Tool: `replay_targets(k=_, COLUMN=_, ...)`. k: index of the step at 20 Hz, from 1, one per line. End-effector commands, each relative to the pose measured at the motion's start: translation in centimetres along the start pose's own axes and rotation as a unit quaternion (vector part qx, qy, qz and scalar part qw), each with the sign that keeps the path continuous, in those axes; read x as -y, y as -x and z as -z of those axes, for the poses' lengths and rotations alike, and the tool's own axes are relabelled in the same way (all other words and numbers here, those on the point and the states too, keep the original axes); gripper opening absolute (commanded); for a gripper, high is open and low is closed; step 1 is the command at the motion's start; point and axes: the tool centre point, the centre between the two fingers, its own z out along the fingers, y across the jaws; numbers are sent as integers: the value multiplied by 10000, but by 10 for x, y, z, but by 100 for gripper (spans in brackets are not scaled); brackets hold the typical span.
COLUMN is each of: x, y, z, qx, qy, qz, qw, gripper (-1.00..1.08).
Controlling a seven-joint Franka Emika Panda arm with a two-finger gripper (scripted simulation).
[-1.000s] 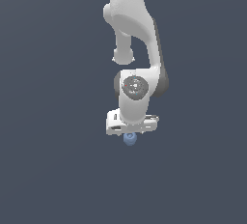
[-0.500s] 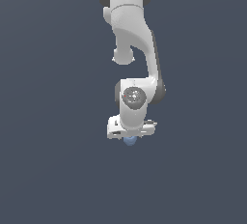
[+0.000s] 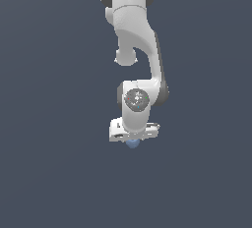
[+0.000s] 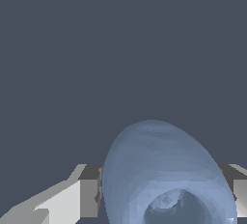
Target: Pick up the object and move it to a goal position.
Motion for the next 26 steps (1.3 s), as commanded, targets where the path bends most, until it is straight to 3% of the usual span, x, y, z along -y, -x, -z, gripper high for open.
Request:
replay_targets(k=1, x=0, y=0, z=0, qx=-2, qy=0, qz=0, qw=10000, gripper=-100)
replay_targets(k=14, x=-4, y=6, z=34, qx=-2, qy=0, qz=0, qw=10000, gripper=-100)
replay_targets(k=26, x=-17, y=27, z=152, qx=-2, qy=0, qz=0, qw=10000, gripper=-100)
